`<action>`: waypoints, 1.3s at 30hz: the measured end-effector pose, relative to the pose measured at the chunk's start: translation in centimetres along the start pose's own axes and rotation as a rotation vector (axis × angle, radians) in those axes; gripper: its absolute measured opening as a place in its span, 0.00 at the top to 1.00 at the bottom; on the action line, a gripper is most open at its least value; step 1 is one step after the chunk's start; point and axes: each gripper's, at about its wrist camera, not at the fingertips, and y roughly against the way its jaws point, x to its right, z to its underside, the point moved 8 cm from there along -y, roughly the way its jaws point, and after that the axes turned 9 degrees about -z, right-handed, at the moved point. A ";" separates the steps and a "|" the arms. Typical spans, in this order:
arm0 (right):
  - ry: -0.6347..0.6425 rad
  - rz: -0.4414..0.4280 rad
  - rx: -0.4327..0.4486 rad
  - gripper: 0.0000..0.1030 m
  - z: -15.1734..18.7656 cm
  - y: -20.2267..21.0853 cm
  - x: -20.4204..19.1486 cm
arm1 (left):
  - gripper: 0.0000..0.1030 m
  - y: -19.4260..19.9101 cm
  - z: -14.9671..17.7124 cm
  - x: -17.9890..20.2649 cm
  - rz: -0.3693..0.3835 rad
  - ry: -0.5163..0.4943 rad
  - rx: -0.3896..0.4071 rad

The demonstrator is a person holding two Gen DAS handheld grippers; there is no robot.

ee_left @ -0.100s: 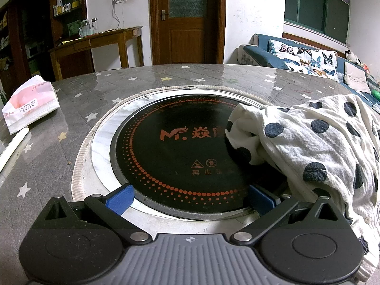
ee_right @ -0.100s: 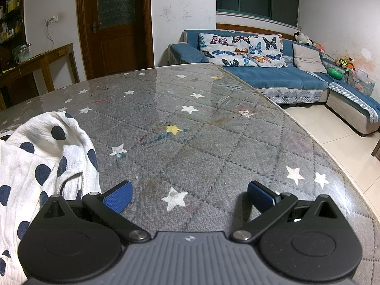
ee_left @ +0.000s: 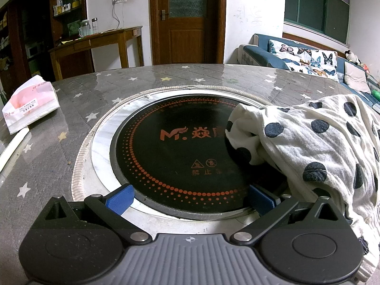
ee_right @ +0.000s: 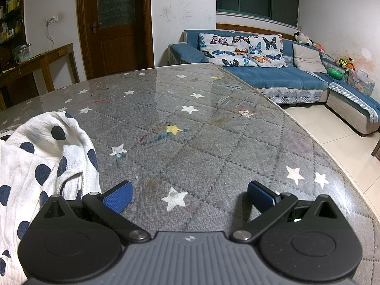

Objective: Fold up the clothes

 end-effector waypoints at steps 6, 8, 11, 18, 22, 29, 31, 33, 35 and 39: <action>0.000 0.000 -0.001 0.00 0.0 0.0 0.0 | 0.00 -0.1 0.0 0.0 0.000 0.000 0.000; 0.000 0.000 -0.001 0.00 0.0 0.0 0.0 | 0.00 -0.1 0.0 0.0 0.001 0.000 0.000; 0.000 0.000 -0.001 0.00 0.0 0.0 0.0 | 0.00 -0.1 0.0 0.0 0.001 0.000 0.000; -0.001 0.000 -0.002 0.00 -0.1 0.0 -0.1 | 0.00 -0.1 0.0 0.0 0.001 0.000 0.000; -0.002 -0.001 -0.002 0.00 -0.1 0.0 -0.1 | 0.00 -0.1 0.0 0.0 0.001 0.000 0.000; -0.003 -0.002 -0.002 0.00 -0.3 0.2 -0.1 | 0.00 0.0 0.0 0.0 0.001 -0.001 0.000; -0.003 -0.002 -0.002 0.00 -0.3 0.2 -0.1 | 0.00 0.0 0.0 0.0 0.002 -0.001 0.000; -0.006 0.001 0.001 0.00 -0.3 0.3 -0.1 | 0.00 0.0 0.0 0.0 0.002 -0.001 0.000; -0.008 0.007 0.003 0.00 -0.2 0.4 -0.1 | 0.00 -0.1 0.0 0.0 0.002 -0.001 -0.001; 0.019 0.015 0.040 0.00 0.0 2.0 -0.6 | 0.00 -0.1 -0.1 -0.2 0.004 -0.003 -0.004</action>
